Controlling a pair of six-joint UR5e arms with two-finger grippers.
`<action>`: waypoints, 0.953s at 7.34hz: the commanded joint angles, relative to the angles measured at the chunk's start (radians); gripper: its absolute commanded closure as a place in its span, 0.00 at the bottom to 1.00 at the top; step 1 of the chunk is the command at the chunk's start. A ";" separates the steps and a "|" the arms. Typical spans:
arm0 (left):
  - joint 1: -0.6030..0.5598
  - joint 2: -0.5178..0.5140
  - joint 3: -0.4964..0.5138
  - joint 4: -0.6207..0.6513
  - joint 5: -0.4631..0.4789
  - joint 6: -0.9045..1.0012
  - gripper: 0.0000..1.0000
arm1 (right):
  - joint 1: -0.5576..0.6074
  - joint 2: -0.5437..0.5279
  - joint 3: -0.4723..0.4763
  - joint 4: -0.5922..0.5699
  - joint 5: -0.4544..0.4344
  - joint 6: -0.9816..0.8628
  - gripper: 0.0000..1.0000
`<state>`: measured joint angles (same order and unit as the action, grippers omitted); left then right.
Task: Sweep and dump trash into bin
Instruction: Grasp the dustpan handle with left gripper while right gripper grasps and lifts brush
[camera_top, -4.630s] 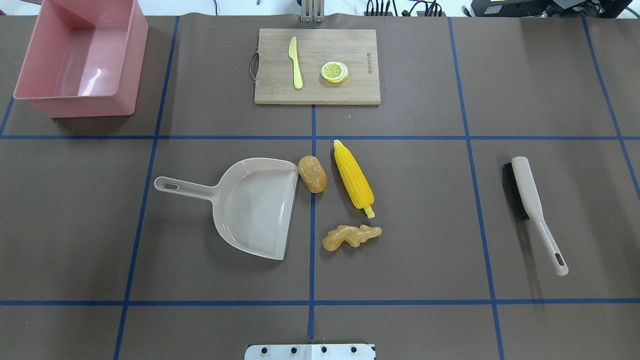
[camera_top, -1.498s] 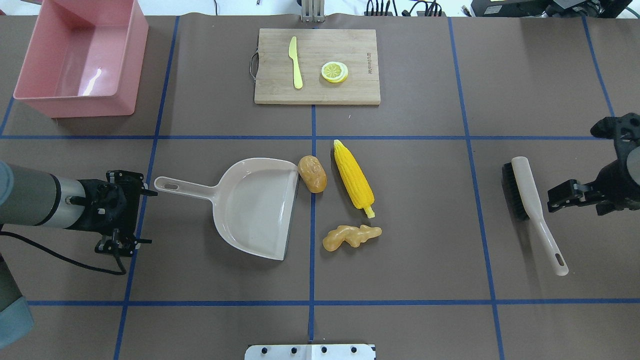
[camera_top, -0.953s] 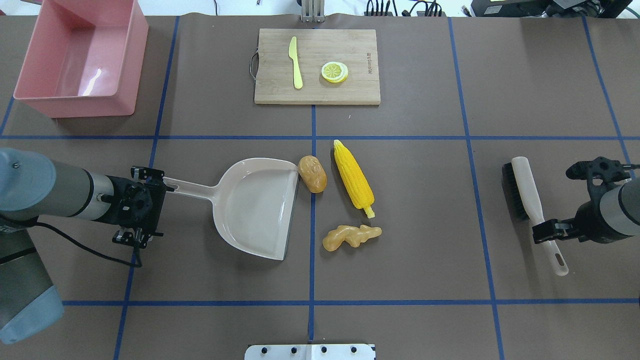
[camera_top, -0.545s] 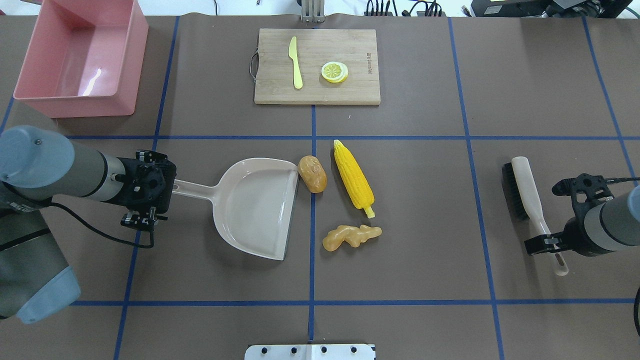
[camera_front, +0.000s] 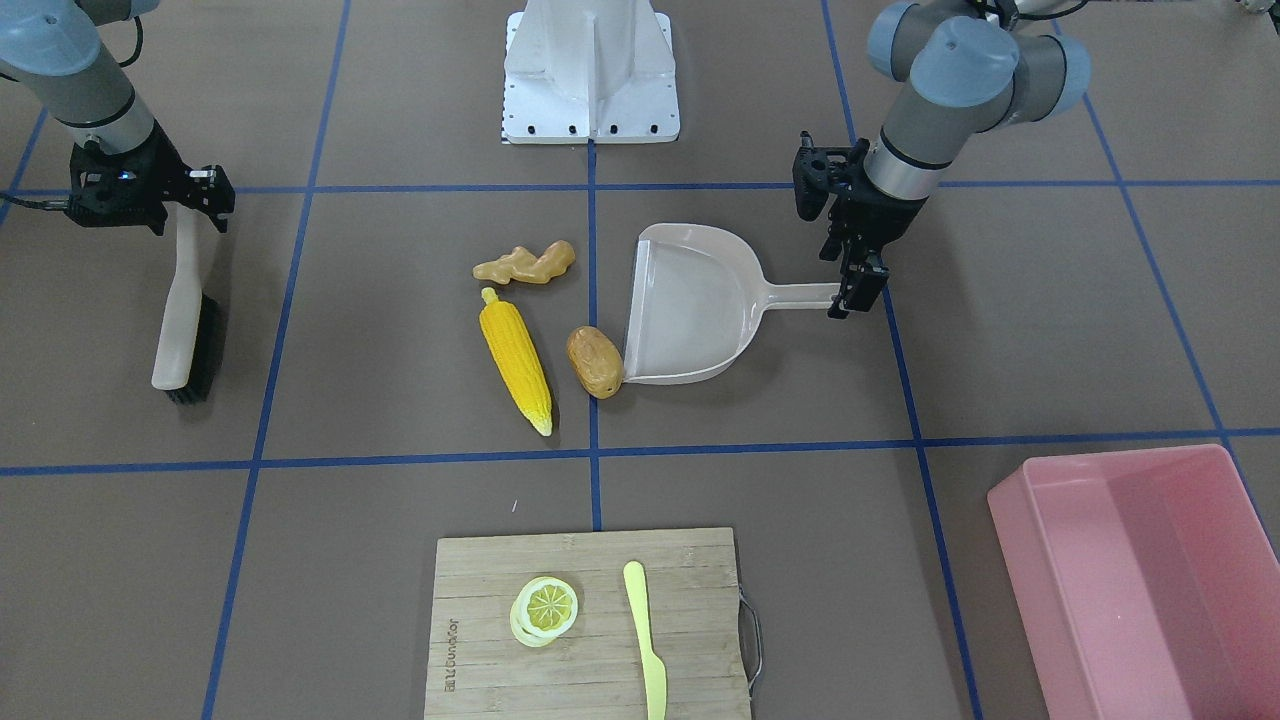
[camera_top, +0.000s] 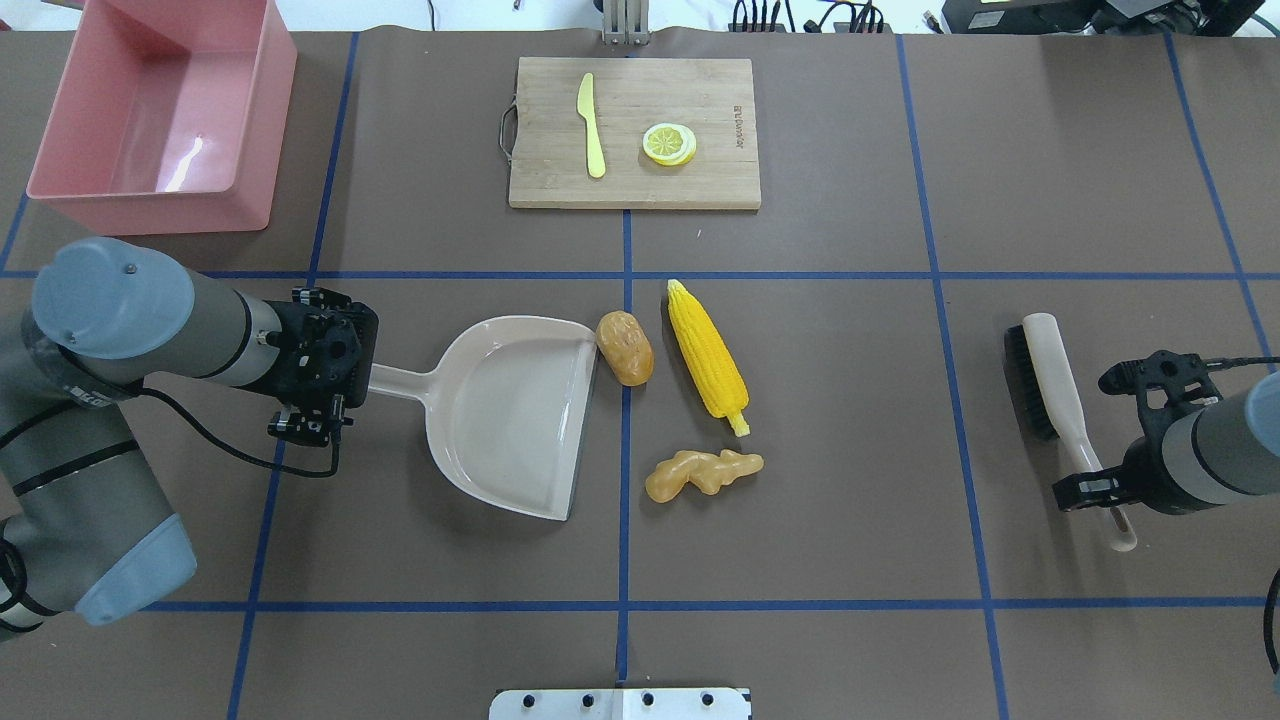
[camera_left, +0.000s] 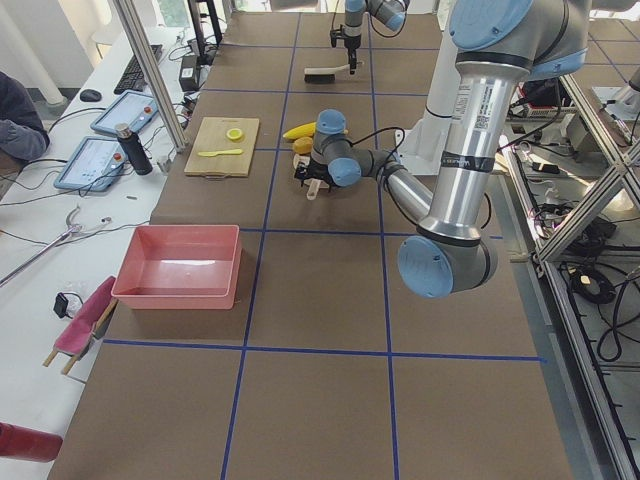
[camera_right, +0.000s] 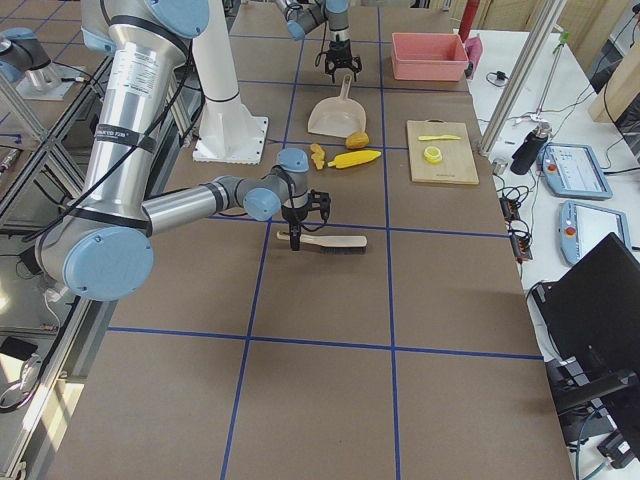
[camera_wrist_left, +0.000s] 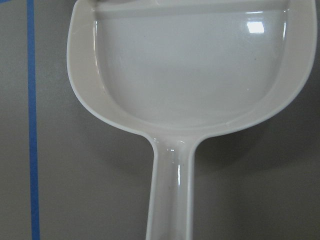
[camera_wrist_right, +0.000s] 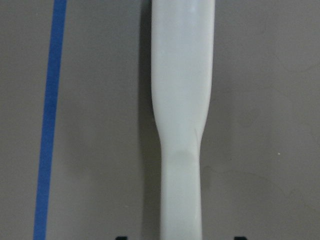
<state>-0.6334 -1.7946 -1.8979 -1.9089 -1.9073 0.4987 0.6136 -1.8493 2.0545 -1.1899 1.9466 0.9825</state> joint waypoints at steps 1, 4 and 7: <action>0.006 -0.003 -0.010 0.037 -0.003 -0.011 0.01 | -0.002 0.001 -0.002 -0.003 -0.024 -0.010 0.90; 0.004 -0.018 0.003 0.077 -0.003 -0.006 0.01 | 0.000 0.002 0.025 -0.004 -0.025 -0.024 1.00; 0.006 -0.058 0.031 0.129 -0.006 -0.002 0.01 | 0.084 0.063 0.131 -0.136 0.077 -0.022 1.00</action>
<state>-0.6287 -1.8386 -1.8815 -1.8009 -1.9121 0.4931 0.6666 -1.8337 2.1510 -1.2610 1.9951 0.9586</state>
